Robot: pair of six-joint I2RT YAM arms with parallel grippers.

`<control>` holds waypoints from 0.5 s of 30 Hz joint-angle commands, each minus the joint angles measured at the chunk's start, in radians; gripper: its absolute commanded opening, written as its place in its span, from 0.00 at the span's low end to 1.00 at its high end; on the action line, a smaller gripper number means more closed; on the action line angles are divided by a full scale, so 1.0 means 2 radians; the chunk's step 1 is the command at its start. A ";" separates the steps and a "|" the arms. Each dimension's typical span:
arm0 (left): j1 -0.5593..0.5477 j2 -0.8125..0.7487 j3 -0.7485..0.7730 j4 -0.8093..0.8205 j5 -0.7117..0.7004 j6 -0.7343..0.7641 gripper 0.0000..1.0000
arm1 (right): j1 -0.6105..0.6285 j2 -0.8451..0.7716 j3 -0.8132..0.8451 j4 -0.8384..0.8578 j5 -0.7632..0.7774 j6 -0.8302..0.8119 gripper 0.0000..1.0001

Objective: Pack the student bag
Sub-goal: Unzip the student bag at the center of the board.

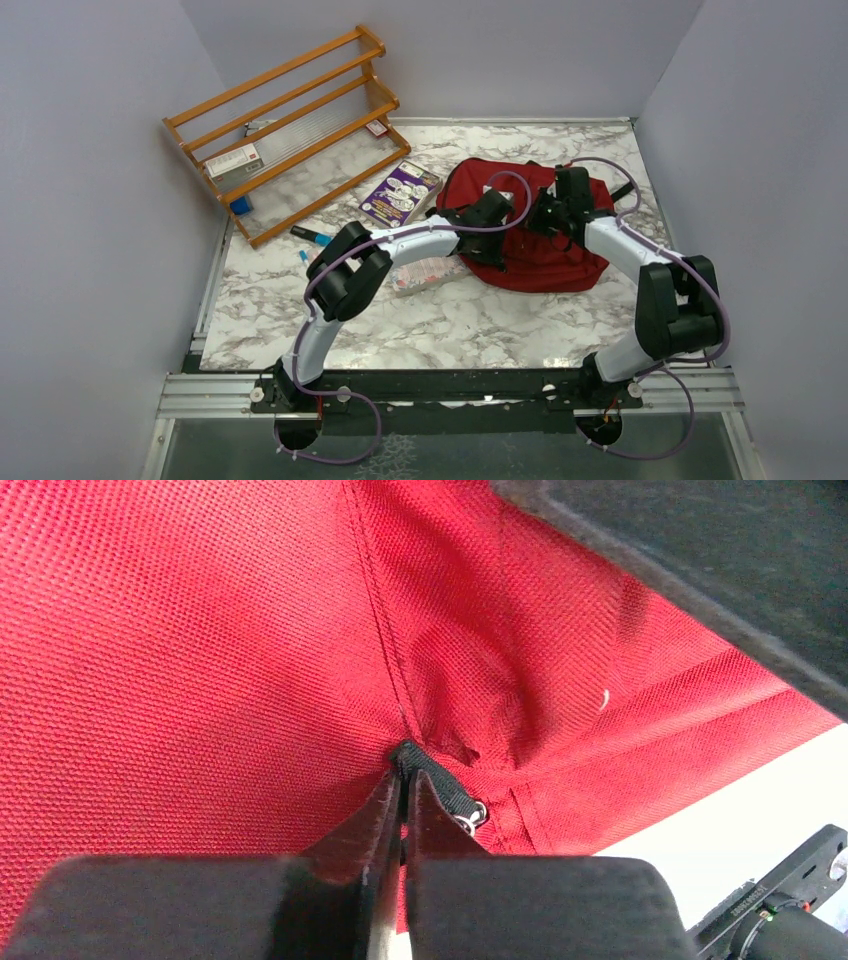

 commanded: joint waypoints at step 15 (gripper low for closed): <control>-0.002 -0.116 -0.029 0.031 -0.022 0.081 0.00 | -0.005 -0.077 -0.029 -0.021 0.053 -0.021 0.01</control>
